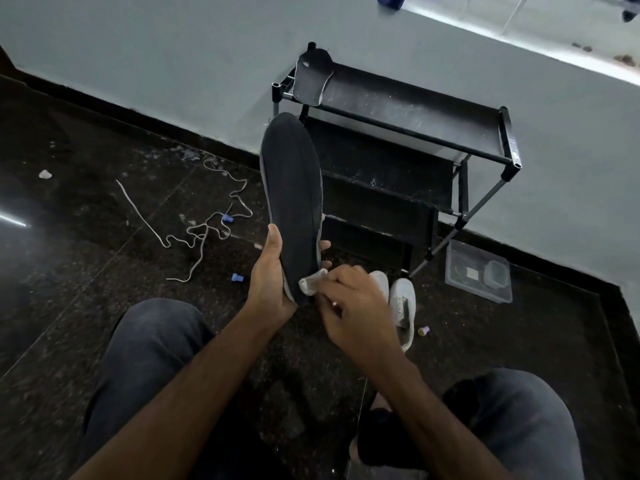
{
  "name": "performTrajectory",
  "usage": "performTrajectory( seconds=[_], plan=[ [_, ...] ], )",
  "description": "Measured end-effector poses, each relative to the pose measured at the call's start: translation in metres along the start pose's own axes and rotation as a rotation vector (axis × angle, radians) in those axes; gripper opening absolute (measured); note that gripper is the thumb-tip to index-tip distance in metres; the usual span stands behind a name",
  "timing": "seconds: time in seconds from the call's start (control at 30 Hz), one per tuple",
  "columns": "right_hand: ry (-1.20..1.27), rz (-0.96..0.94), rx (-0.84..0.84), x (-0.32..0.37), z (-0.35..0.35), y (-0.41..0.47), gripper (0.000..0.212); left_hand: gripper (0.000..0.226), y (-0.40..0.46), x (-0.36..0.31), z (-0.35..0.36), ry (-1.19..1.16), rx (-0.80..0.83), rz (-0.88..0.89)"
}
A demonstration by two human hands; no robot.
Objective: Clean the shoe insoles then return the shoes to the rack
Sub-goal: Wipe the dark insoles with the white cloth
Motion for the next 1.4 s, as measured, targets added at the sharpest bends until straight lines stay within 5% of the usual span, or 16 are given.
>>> performTrajectory(
  seconds=[0.13,0.27,0.43,0.63,0.83,1.07,1.2,1.33,1.4],
  plan=[
    [0.107,-0.133,0.14,0.028,0.009,-0.005,0.02,0.066,-0.001,-0.006,-0.007,0.003,-0.018,0.032],
    [0.007,0.005,-0.021,-0.006,-0.005,0.005,0.011,0.065,0.0,-0.004,-0.001,-0.036,0.013,0.011],
    [0.193,-0.197,0.439,0.028,0.012,-0.015,0.017,0.066,-0.003,-0.009,-0.002,-0.025,0.037,0.074],
    [0.343,0.109,-0.058,-0.012,-0.035,0.017,0.014,0.068,-0.001,-0.003,0.002,-0.021,0.03,-0.002],
    [0.11,0.1,-0.218,-0.029,-0.041,0.059,0.015,0.042,-0.014,-0.001,0.016,0.049,0.075,0.027],
    [-0.077,-0.135,0.116,0.001,0.0,0.057,0.024,0.058,-0.012,-0.004,0.011,0.092,-0.023,0.013],
    [-0.286,-0.333,0.134,0.004,-0.007,0.065,0.027,0.066,-0.014,-0.002,0.014,0.108,0.022,-0.006],
    [-0.401,-0.094,-0.084,-0.044,-0.049,0.103,0.023,0.079,-0.015,0.005,0.022,0.223,0.116,-0.041],
    [-0.341,-0.094,-0.036,-0.043,-0.04,0.107,0.017,0.078,-0.015,0.004,0.022,0.219,0.135,-0.039]
  ],
)
Point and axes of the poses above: each hand's wrist, its own y-axis towards the middle knuckle, its own z-axis out of the palm, x = y × z, the point moved 7 cm from there along y, towards the middle knuckle, and after that the axes turned 14 degrees about -z, right-handed, at the moved point
